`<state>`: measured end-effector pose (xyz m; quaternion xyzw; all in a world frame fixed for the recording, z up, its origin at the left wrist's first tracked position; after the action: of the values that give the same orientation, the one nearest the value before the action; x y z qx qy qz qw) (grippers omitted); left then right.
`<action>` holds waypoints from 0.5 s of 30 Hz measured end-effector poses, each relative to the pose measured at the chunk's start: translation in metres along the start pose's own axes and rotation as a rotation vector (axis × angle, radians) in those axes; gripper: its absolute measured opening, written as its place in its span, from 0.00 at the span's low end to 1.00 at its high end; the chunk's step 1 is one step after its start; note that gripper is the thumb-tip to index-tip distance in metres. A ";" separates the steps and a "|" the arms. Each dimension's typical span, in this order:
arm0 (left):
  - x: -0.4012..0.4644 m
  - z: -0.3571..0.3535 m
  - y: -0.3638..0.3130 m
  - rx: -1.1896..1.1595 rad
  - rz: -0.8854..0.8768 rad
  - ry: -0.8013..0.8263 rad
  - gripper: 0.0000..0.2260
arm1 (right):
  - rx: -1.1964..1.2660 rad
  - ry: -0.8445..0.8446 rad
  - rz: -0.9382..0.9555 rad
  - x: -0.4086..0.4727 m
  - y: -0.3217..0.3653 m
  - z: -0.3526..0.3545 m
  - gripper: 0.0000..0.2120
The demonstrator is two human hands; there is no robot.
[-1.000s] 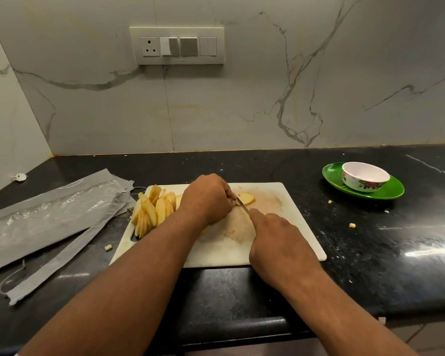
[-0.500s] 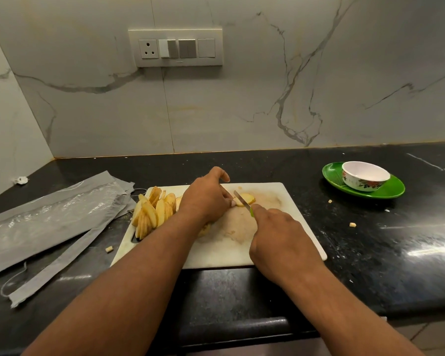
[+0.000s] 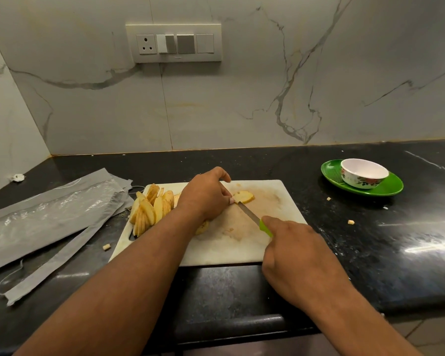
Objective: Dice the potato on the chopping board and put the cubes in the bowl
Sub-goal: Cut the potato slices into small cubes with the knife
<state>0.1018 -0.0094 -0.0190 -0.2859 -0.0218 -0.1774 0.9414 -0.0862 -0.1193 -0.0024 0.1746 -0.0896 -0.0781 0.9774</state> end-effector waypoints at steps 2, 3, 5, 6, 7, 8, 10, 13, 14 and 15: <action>-0.001 0.001 -0.004 0.058 -0.038 0.013 0.17 | 0.004 -0.068 -0.029 0.005 -0.009 0.011 0.25; -0.002 0.003 -0.005 0.097 -0.053 0.012 0.16 | 0.010 -0.106 -0.043 0.010 -0.014 0.014 0.24; -0.004 0.004 -0.011 0.158 -0.087 -0.008 0.16 | 0.034 -0.162 -0.072 0.023 -0.023 0.016 0.22; -0.005 0.003 -0.015 0.172 -0.110 -0.013 0.17 | 0.063 -0.178 -0.089 0.028 -0.027 0.015 0.21; -0.006 0.000 -0.020 0.184 -0.137 -0.007 0.19 | 0.103 -0.187 -0.108 0.032 -0.030 0.013 0.21; -0.006 -0.005 -0.025 0.203 -0.171 0.006 0.20 | 0.145 -0.193 -0.127 0.035 -0.033 0.010 0.20; -0.003 -0.017 -0.035 0.272 -0.231 0.051 0.22 | 0.206 -0.208 -0.152 0.037 -0.038 0.006 0.20; 0.002 -0.026 -0.047 0.371 -0.265 0.091 0.19 | 0.239 -0.236 -0.154 0.037 -0.042 0.003 0.23; 0.003 -0.026 -0.050 0.379 -0.265 0.090 0.17 | 0.241 -0.241 -0.154 0.037 -0.044 0.003 0.24; 0.003 -0.026 -0.053 0.365 -0.255 0.087 0.15 | 0.242 -0.243 -0.156 0.038 -0.044 0.002 0.24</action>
<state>0.0851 -0.0654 -0.0127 -0.0978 -0.0487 -0.3001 0.9476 -0.0554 -0.1678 -0.0110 0.2867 -0.2018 -0.1626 0.9223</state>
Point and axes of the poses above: each hand's wrist, its own x-axis towards the middle knuckle, its own z-axis out of the back of the hand, y = z × x, the point moved 7 cm from there along x, towards the middle knuckle, and after that the axes turned 1 degree about x, right-handed, at the moved point
